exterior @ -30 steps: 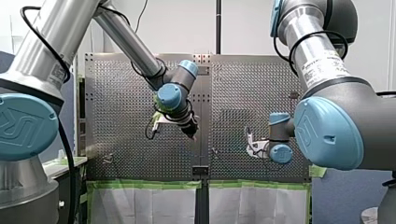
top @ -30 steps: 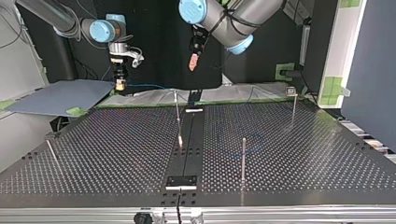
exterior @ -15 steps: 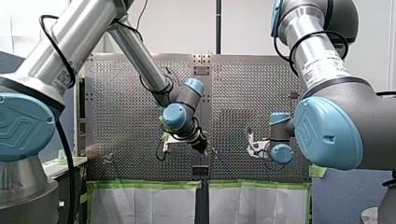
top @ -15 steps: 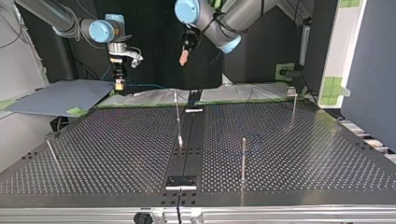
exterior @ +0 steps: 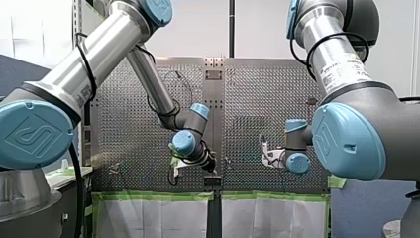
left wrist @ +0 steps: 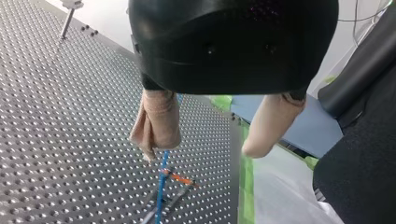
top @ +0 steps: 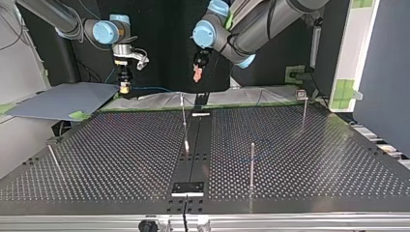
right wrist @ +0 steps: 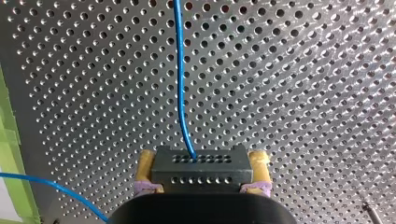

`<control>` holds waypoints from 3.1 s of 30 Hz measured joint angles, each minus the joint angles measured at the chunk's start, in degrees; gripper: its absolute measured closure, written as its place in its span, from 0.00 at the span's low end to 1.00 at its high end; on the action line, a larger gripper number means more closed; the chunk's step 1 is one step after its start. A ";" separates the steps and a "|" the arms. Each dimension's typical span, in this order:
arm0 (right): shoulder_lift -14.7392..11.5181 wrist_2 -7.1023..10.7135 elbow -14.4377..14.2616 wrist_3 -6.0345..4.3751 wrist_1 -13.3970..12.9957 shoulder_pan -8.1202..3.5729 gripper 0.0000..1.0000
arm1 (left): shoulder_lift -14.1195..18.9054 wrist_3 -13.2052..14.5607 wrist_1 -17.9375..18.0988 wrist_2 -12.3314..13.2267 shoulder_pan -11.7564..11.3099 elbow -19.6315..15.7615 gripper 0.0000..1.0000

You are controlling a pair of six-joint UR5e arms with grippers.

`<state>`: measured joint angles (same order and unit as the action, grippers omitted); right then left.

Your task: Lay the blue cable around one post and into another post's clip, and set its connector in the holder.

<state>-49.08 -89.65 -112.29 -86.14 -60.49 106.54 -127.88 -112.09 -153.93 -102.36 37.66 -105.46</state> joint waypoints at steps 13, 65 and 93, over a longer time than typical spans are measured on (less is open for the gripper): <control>-0.10 0.48 0.00 -0.04 1.18 0.86 0.81 | -7.30 0.05 7.34 1.27 -0.17 0.04 0.00; -8.10 2.91 -1.05 0.52 4.88 8.86 0.81 | -8.56 -0.77 36.44 0.41 -4.07 0.03 0.00; -8.03 2.69 -1.12 0.82 5.11 11.51 0.81 | -8.56 -1.49 36.64 -2.17 -4.31 0.01 1.00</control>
<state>-57.10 -86.96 -113.42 -85.31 -55.38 118.05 -136.44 -113.58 -117.29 -104.53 33.35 -105.45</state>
